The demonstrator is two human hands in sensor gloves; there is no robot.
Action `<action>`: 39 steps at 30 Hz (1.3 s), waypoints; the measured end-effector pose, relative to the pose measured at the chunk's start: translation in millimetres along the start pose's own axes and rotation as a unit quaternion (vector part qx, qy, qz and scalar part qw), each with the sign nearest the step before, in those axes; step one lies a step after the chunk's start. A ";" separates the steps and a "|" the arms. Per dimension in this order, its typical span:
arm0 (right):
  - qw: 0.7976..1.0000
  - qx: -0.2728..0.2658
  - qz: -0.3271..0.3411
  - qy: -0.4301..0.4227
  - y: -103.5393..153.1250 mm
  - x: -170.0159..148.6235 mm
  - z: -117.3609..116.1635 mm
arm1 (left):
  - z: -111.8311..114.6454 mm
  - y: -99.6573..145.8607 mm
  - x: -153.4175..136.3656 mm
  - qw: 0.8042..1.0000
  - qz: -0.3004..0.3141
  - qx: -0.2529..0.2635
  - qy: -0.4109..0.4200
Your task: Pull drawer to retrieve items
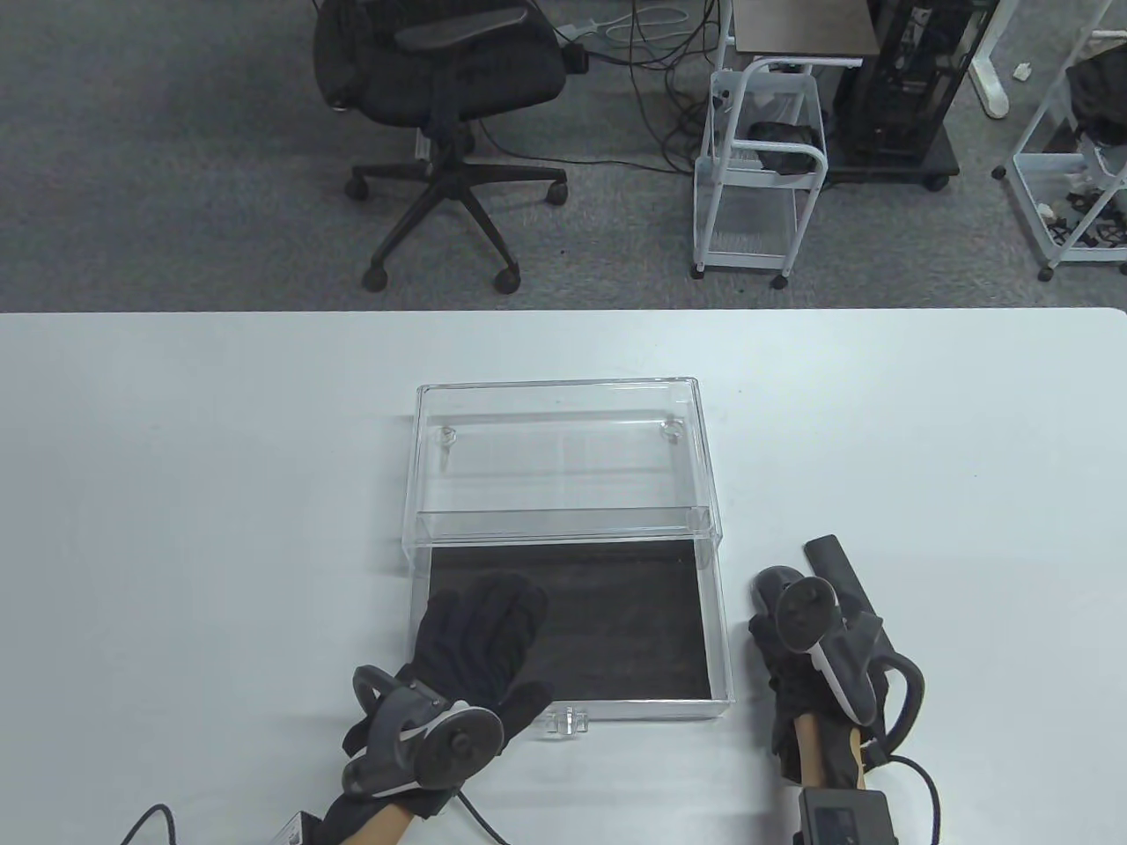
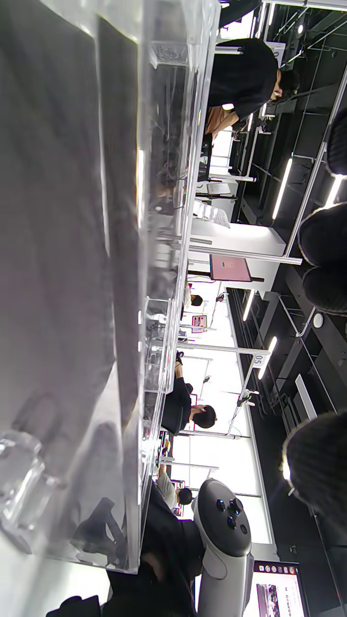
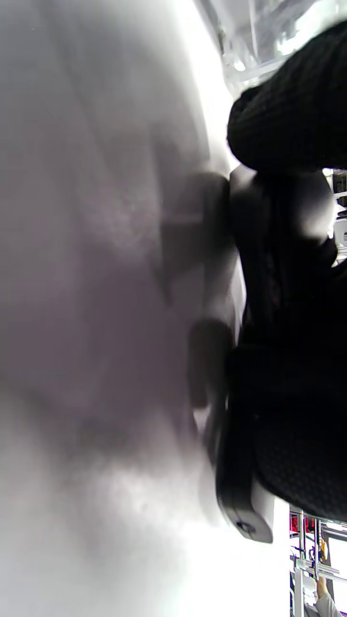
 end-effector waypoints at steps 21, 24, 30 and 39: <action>0.979 -0.130 0.150 -0.052 57.8 28.5 61.3 | 1.2 -0.7 -3.8 1.000 -0.009 -0.003 0.008; 0.964 -0.158 0.208 -0.046 77.8 44.0 65.2 | 1.1 -0.8 -5.7 1.000 -0.008 0.006 0.017; 0.938 -0.182 0.295 -0.025 110.0 72.5 58.9 | 1.6 -0.8 -6.6 1.000 -0.005 0.022 0.021; 0.904 -0.131 0.406 -0.033 128.5 96.2 40.2 | 3.7 0.1 -4.8 0.999 -0.001 0.027 0.017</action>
Point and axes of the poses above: the tracker on the back of each hand, its own x axis roughly to the thumb side, its own y axis roughly from the fingertips to the wrist, z = x × y, the point moved 2 cm from there along -y, roughly from the wrist to the fingertips, and after that the axes turned 8 degrees about x, right-handed, at the moved point
